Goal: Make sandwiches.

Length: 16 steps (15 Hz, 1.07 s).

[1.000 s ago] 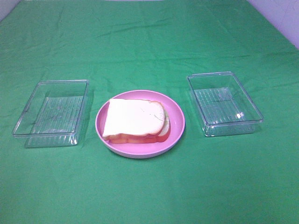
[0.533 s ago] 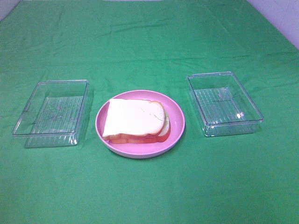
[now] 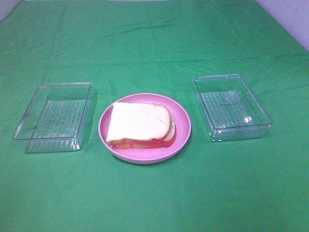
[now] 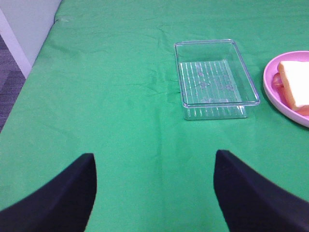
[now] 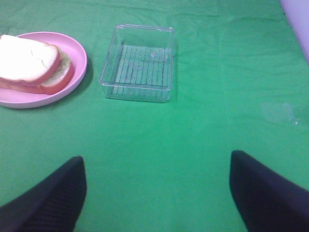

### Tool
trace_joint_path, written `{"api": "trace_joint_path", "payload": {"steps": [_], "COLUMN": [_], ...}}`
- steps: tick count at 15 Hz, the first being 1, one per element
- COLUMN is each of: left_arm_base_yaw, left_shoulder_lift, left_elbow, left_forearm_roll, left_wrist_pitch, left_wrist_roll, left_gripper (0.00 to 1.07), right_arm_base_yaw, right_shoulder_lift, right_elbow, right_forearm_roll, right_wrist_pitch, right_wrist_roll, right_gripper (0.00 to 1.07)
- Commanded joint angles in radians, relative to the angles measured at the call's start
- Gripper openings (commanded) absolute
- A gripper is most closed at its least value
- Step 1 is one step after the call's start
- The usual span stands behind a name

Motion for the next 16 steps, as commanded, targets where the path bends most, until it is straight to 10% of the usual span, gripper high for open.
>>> {"api": "trace_joint_path", "payload": {"steps": [1, 16], "left_arm_base_yaw": [0.002, 0.002], "left_shoulder_lift": [-0.015, -0.015], "left_elbow": [0.002, 0.002], "left_forearm_roll": [-0.046, -0.071], "left_wrist_pitch": [-0.014, -0.014], "left_wrist_roll": [0.031, 0.035], "left_gripper": [0.67, 0.67], "right_arm_base_yaw": [-0.003, -0.003], "right_shoulder_lift": [-0.022, -0.022], "right_elbow": [0.002, 0.002], "right_forearm_roll": [0.008, 0.008], "right_wrist_pitch": [-0.01, -0.01], "right_wrist_roll": [0.008, 0.008], "right_gripper": [0.75, 0.75]}}
